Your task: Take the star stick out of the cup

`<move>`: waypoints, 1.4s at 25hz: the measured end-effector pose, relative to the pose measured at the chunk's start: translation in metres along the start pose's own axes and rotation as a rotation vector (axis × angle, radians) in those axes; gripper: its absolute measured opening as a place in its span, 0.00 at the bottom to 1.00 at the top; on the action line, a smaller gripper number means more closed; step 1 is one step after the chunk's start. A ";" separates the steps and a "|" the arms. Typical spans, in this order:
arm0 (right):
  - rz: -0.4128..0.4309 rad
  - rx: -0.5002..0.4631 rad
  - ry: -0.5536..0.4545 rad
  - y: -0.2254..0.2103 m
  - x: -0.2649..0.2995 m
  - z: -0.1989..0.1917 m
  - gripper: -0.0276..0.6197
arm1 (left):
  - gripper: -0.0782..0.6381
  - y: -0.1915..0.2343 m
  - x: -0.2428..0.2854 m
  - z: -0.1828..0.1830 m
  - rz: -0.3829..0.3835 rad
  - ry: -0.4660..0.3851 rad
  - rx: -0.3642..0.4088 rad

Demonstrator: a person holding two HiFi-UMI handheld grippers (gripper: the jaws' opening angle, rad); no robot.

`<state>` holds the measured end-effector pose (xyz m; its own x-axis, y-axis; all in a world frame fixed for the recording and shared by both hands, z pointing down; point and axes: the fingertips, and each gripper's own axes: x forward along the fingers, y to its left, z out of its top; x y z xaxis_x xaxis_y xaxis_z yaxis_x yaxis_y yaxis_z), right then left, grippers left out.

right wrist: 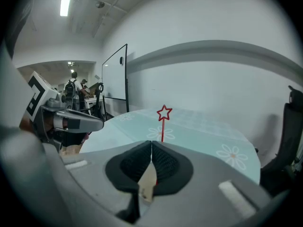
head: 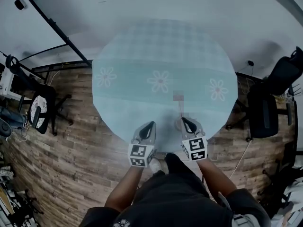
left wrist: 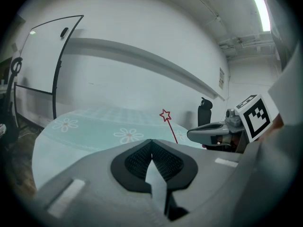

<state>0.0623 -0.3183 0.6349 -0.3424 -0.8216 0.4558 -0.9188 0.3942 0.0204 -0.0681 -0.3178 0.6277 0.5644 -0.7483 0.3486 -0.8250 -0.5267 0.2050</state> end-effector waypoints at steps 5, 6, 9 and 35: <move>0.004 0.007 0.052 -0.004 0.014 -0.015 0.13 | 0.12 0.004 0.006 -0.009 0.013 0.028 -0.005; 0.002 0.008 0.059 -0.005 0.016 -0.017 0.14 | 0.12 0.004 0.008 -0.010 0.013 0.030 -0.004; 0.002 0.009 0.085 -0.010 0.025 -0.023 0.14 | 0.12 0.003 0.011 -0.015 0.012 0.054 -0.013; -0.003 -0.026 0.182 -0.017 0.048 -0.026 0.11 | 0.12 0.004 0.020 -0.018 -0.008 0.062 -0.053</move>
<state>0.0661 -0.3540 0.6797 -0.2962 -0.7355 0.6094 -0.9137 0.4041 0.0436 -0.0610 -0.3279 0.6520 0.5695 -0.7168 0.4023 -0.8217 -0.5096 0.2553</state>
